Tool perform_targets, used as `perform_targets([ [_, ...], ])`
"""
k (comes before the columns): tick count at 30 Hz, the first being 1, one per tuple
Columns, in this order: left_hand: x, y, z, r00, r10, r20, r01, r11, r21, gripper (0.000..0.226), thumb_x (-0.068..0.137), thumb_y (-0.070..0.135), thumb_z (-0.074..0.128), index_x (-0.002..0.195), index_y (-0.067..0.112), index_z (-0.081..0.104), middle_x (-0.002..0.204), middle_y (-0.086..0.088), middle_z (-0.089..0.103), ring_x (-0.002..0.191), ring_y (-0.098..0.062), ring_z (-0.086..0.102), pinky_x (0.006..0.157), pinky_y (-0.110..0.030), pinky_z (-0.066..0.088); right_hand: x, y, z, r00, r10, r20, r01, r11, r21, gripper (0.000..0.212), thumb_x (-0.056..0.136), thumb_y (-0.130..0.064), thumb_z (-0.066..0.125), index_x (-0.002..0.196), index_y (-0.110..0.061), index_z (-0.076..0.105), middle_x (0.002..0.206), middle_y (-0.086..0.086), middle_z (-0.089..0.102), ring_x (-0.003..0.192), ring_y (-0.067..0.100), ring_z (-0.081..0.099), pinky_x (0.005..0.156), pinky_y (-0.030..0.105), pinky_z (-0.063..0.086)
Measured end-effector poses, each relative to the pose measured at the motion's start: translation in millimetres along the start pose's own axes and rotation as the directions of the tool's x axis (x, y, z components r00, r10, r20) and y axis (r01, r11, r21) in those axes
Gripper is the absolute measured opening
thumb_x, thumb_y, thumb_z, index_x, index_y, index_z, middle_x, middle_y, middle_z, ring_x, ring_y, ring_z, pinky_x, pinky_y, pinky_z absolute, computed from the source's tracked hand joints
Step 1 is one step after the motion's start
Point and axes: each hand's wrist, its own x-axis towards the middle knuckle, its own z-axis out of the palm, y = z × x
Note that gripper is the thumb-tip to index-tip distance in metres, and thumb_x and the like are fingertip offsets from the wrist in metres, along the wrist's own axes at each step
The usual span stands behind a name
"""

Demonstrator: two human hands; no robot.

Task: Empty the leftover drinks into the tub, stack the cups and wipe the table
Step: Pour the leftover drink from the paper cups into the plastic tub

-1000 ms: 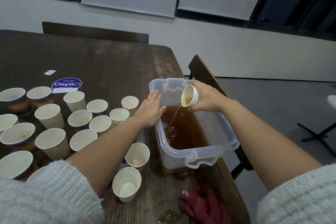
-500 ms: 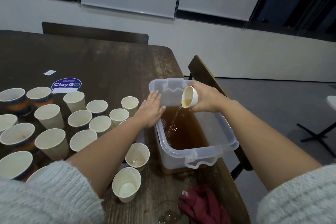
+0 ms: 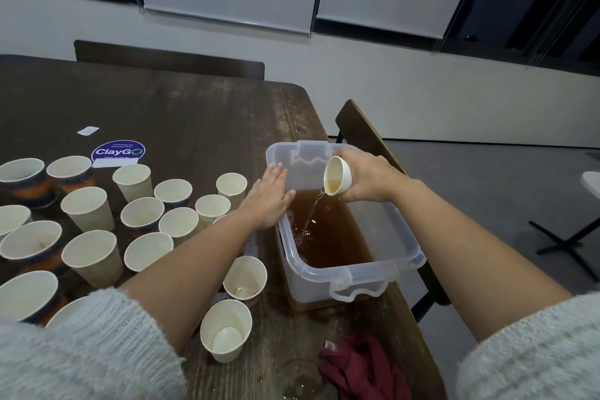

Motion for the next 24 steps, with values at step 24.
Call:
perform_targets([
  [24, -1.4, 1.0, -1.9, 1.0, 0.01, 0.007, -0.01, 1.0, 0.013, 0.059, 0.106, 0.034, 0.024, 0.153, 0.007, 0.003, 0.162, -0.008, -0.006, 0.149, -0.02, -0.01, 0.121, -0.04, 0.004, 0.3, -13.7, -6.8, 0.997, -0.055, 0.057, 0.07, 0.948, -0.31, 0.071, 0.073, -0.038, 0.079, 0.132, -0.024, 0.04, 0.13, 0.0, 0.05, 0.123, 0.023, 0.045, 0.105, 0.052, 0.029],
])
